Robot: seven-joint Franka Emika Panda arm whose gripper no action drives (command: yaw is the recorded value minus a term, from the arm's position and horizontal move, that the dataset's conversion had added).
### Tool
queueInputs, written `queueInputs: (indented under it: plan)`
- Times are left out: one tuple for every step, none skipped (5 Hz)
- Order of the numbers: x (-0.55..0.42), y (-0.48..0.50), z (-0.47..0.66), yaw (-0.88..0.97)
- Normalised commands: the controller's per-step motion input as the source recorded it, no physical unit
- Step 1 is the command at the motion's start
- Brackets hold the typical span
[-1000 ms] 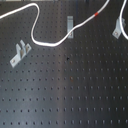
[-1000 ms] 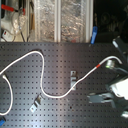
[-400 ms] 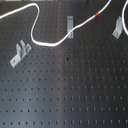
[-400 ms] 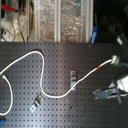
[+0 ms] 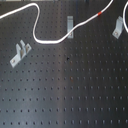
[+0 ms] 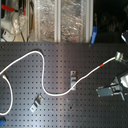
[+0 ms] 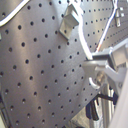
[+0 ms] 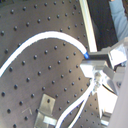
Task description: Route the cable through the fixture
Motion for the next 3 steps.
queueInputs:
  plan:
    - [-0.005,-0.364,0.0,0.0]
    - [-0.031,-0.015,0.0,0.0]
    - [-0.457,0.374,0.01,0.28]
